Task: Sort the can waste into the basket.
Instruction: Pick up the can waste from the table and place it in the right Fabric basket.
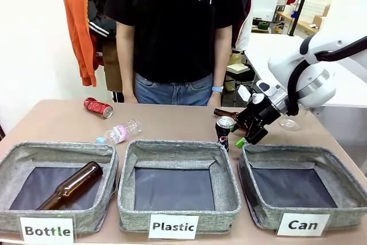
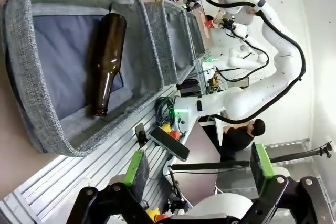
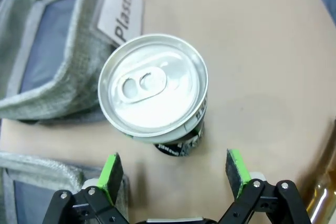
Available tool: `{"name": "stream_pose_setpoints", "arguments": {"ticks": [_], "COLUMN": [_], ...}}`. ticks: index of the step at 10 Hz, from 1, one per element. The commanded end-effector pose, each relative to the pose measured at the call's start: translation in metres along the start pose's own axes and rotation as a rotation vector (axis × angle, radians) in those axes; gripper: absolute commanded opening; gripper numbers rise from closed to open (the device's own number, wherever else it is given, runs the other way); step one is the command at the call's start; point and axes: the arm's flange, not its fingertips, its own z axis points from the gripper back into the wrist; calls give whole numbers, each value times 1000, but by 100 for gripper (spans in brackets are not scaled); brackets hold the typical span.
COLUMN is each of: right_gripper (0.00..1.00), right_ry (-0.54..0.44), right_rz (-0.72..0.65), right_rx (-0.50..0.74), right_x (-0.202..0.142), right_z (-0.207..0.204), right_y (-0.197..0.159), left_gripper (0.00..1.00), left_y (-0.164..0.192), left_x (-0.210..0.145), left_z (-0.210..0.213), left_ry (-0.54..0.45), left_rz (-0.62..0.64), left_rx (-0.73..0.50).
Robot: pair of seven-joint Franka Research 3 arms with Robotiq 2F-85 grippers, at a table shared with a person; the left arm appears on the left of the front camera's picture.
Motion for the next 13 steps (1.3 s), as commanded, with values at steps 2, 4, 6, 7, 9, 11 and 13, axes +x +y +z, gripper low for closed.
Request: {"name": "stream_pose_setpoints", "arguments": {"ticks": [2, 4, 6, 7, 9, 11, 13], "right_gripper": [100, 100, 100, 100, 100, 40, 38], "right_ry": [-82, -141, -199, -209, -252, -287, -302], "right_rz": [33, 51, 39, 35, 25, 20, 15], "right_rx": [10, 10, 54, 66, 79, 90, 99], "right_x": [3, 5, 9, 8, 10, 9, 8], "right_z": [-13, -17, -20, -21, -21, -21, -23], "right_y": [-12, -12, -13, -13, -15, -14, -16], "left_gripper": [100, 100, 100, 100, 100, 100, 100], "left_y": [-7, -7, -7, -7, -7, -7, -7], "left_x": [-5, -5, -5, -5, -5, -5, -5], "left_z": [2, 2, 2, 2, 2, 2, 2], "left_ry": [-6, -6, -6, -6, -6, -6, -6], "left_rz": [7, 7, 7, 7, 7, 7, 7], "left_rx": [-22, -22, -22, -22, -22, -22, -22]}}
